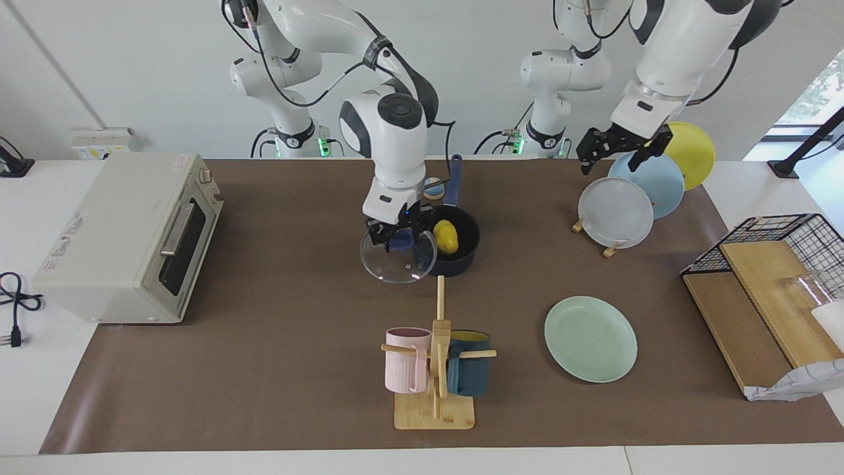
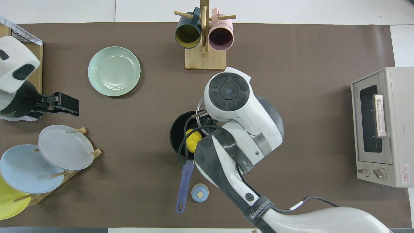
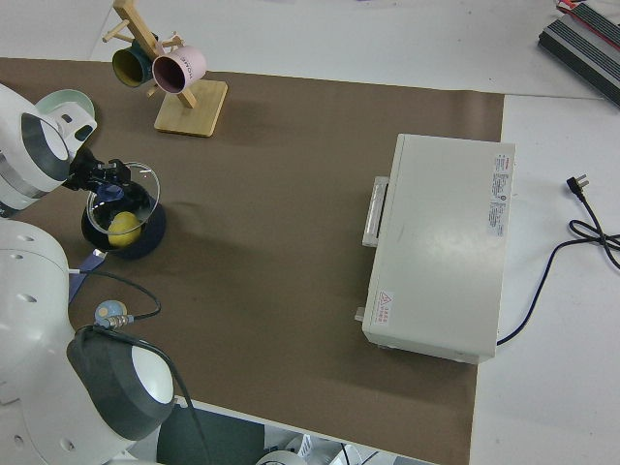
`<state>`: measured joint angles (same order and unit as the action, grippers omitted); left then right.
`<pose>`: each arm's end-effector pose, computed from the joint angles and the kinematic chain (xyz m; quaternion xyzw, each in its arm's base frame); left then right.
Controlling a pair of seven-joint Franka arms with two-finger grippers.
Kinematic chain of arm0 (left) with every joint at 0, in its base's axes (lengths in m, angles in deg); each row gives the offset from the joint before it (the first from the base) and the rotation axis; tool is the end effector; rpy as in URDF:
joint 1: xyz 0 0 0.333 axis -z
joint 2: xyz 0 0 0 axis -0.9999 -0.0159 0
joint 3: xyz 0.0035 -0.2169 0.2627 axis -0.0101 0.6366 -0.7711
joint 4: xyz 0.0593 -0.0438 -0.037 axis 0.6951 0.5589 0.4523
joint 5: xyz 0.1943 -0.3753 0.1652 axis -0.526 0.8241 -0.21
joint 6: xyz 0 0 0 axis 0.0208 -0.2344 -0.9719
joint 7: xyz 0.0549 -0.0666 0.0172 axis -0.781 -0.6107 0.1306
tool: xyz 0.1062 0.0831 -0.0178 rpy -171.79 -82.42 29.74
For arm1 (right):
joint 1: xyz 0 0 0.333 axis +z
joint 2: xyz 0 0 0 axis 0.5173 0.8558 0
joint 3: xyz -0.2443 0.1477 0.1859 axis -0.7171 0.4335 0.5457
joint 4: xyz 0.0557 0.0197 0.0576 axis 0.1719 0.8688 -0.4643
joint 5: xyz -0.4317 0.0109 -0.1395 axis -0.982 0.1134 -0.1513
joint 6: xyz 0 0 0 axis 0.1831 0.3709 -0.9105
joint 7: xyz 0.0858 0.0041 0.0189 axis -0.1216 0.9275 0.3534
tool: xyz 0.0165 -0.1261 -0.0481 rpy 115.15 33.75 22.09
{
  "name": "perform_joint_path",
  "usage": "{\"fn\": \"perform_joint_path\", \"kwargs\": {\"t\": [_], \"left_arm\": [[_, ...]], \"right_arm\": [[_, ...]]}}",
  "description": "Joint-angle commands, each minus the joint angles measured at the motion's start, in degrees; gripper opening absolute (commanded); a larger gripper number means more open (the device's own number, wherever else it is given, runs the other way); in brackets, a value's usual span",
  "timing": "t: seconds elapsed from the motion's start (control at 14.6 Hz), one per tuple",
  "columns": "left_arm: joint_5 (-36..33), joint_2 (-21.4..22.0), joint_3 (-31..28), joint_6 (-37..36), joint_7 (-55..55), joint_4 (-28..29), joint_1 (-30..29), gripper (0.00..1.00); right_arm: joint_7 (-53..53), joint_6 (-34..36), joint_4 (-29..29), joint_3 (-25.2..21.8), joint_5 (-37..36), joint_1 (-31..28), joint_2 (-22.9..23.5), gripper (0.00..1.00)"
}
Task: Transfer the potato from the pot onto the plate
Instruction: 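Set the lid down by the toaster while the left gripper enters the saucepan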
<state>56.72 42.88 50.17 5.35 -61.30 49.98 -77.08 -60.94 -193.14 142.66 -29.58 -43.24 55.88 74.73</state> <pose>0.5634 -0.1738 0.5955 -0.9992 0.0058 0.0374 0.0091 0.6319 0.3354 0.4022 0.9860 0.1649 0.0115 0.0201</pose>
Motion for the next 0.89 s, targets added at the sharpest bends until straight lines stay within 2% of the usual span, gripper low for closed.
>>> {"fn": "perform_joint_path", "kwargs": {"t": [0.0,0.21,0.34,0.48,0.62,0.82], "left_arm": [[0.46,1.95,-0.61,7.23,8.00,7.51,6.17,1.00],[1.60,-0.68,-0.61,14.27,16.97,9.88,12.49,1.00],[1.60,-4.89,-0.61,19.61,23.03,9.89,16.19,1.00],[1.60,-7.37,-0.52,23.32,25.43,9.80,17.70,1.00],[1.60,-10.60,-0.52,25.86,25.96,10.06,20.41,1.00],[1.60,-13.69,-0.52,30.71,27.89,11.03,21.83,1.00]], "right_arm": [[7.41,0.41,2.84,0.76,-0.04,-6.33,-1.63,0.31],[17.87,-0.99,7.66,0.76,0.13,-13.46,-2.94,0.31],[21.75,-4.06,12.58,0.76,0.22,-16.72,-4.52,0.30],[27.63,-10.98,17.94,0.76,0.22,-20.75,-5.58,0.30],[31.25,-18.20,23.39,0.68,0.22,-22.35,-6.72,0.31],[34.85,-19.02,24.47,0.67,0.22,-26.12,-6.47,0.31]]}}
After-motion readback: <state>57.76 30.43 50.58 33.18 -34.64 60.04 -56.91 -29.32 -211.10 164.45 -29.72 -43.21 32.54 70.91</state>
